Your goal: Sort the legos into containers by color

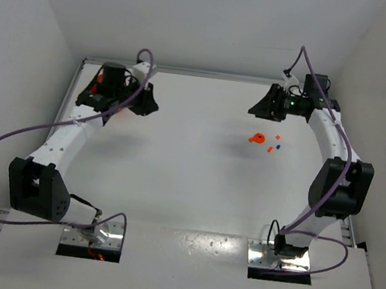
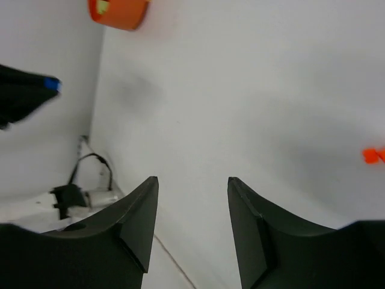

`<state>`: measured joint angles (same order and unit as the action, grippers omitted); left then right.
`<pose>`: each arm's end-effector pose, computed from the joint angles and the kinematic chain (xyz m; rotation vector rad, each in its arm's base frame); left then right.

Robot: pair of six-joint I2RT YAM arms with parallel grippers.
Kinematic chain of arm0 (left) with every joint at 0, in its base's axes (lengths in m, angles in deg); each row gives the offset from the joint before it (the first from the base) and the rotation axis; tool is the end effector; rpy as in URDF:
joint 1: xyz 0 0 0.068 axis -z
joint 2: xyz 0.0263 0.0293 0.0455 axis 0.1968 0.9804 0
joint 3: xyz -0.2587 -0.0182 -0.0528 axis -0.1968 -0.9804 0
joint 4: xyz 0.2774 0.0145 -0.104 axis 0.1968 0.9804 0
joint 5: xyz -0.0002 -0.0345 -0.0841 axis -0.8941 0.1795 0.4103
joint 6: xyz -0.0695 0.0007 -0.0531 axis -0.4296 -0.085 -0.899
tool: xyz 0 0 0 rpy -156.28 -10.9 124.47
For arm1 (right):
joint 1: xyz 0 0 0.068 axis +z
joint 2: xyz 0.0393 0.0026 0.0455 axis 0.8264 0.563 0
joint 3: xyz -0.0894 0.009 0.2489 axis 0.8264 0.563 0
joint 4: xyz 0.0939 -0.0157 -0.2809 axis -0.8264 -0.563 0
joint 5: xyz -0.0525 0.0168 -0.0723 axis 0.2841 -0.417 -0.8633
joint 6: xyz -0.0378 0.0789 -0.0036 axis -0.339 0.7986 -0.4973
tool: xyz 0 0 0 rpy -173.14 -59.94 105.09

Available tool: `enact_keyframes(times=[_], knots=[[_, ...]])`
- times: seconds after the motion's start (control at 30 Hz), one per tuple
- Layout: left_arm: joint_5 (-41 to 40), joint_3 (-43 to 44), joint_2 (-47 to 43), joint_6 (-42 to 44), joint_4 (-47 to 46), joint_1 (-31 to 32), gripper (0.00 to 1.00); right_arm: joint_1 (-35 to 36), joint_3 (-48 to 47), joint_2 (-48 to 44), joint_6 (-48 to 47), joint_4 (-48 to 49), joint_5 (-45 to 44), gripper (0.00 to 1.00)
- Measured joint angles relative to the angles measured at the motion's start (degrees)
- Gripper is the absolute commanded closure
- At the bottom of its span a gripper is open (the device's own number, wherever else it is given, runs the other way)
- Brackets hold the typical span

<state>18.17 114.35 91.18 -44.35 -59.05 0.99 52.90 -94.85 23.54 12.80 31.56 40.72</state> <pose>0.3651 -0.1168 0.2993 0.5066 2.0630 -0.6475 0.4404 0.0381 0.2471 0.0832 2.3154 1.2112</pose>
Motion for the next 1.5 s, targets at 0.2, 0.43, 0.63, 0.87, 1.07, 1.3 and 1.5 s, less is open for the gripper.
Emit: enact_keyframes(times=[0.2, 0.43, 0.63, 0.87, 1.07, 1.3, 1.5], knots=[[-1.5, 4.5, 0.6, 2.2, 7.2, -14.1, 1.00, 0.7, 4.6, -6.0, -8.9, -7.4, -9.4, 0.46], [-3.5, 16.1, 9.6, 4.7, 12.3, -24.7, 1.00, 0.8, 5.2, -6.3, -12.7, -10.7, -13.0, 0.46], [-5.9, 22.8, 18.4, 6.0, 16.1, -28.1, 1.00, 0.8, 4.7, -6.1, -13.5, -11.9, -13.5, 0.46], [-9.3, 25.2, 24.9, 6.4, 18.6, -29.2, 1.00, 0.8, 4.0, -5.0, -13.7, -12.2, -13.7, 0.45], [-12.7, 28.6, 29.2, 6.8, 19.1, -29.4, 0.99, 0.8, 4.0, -4.0, -13.8, -12.8, -13.7, 0.45], [-14.4, 32.5, 33.1, 7.2, 19.1, -29.8, 0.97, 0.8, 4.0, -3.9, -13.8, -12.9, -13.7, 0.45], [-15.3, 35.6, 36.9, 7.2, 19.2, -30.0, 0.94, 0.8, 4.0, -3.9, -13.9, -12.9, -13.7, 0.42]])
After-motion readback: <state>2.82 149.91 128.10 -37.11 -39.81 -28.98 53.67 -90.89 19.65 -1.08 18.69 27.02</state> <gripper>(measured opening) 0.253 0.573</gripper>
